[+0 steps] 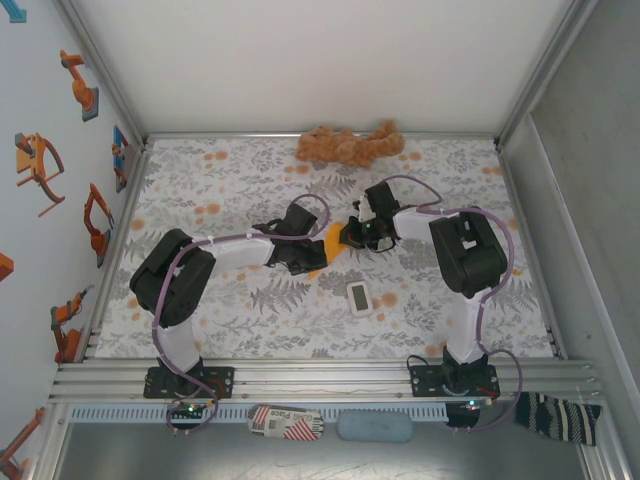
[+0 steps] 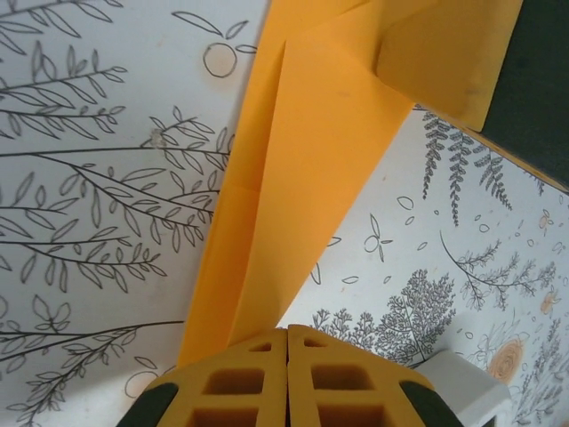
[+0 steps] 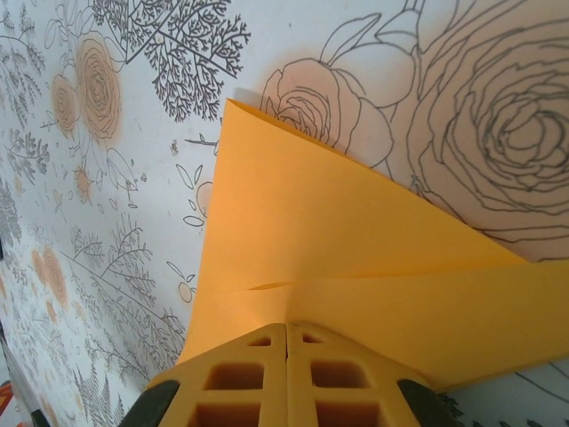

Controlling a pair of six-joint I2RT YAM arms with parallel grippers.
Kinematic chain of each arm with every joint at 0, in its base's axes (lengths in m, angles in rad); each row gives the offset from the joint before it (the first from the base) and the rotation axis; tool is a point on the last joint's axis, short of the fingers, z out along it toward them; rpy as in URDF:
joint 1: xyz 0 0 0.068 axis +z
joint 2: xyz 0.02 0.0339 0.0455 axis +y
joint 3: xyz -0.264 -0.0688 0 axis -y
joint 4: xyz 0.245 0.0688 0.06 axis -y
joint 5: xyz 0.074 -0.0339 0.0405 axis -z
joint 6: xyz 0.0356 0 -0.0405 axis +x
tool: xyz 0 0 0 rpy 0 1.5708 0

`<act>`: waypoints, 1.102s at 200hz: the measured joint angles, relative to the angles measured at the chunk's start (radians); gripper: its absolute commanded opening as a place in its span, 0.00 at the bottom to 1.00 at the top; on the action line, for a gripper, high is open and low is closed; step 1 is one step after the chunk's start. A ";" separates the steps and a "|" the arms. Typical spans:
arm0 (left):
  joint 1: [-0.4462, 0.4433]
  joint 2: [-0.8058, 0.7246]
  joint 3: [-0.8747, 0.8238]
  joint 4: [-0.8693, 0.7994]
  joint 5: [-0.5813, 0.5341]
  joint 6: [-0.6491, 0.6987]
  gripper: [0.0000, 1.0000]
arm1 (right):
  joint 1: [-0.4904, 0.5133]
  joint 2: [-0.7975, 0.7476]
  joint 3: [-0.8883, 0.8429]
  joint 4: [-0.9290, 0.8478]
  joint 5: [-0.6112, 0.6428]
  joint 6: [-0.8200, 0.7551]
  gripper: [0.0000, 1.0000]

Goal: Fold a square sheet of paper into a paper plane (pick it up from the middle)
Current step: Fold the wing for the fifth time at the center of the table.

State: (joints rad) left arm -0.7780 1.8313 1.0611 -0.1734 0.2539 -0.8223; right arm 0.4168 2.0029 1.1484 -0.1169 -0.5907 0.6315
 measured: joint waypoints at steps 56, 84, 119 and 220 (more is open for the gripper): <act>0.001 0.004 -0.005 0.010 -0.005 0.001 0.08 | 0.000 0.003 0.004 -0.002 0.000 -0.003 0.00; 0.001 0.025 -0.007 0.011 -0.013 0.003 0.06 | 0.000 0.003 0.004 -0.002 -0.003 -0.006 0.00; 0.002 0.027 -0.036 0.051 -0.014 -0.001 0.05 | 0.000 -0.001 0.004 -0.002 -0.021 -0.030 0.00; 0.003 0.027 -0.050 0.087 -0.003 -0.008 0.03 | 0.100 -0.067 0.003 -0.039 -0.019 -0.095 0.00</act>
State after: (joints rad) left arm -0.7753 1.8587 1.0111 -0.0860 0.2508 -0.8303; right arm 0.5167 1.9358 1.1511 -0.1555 -0.6102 0.5365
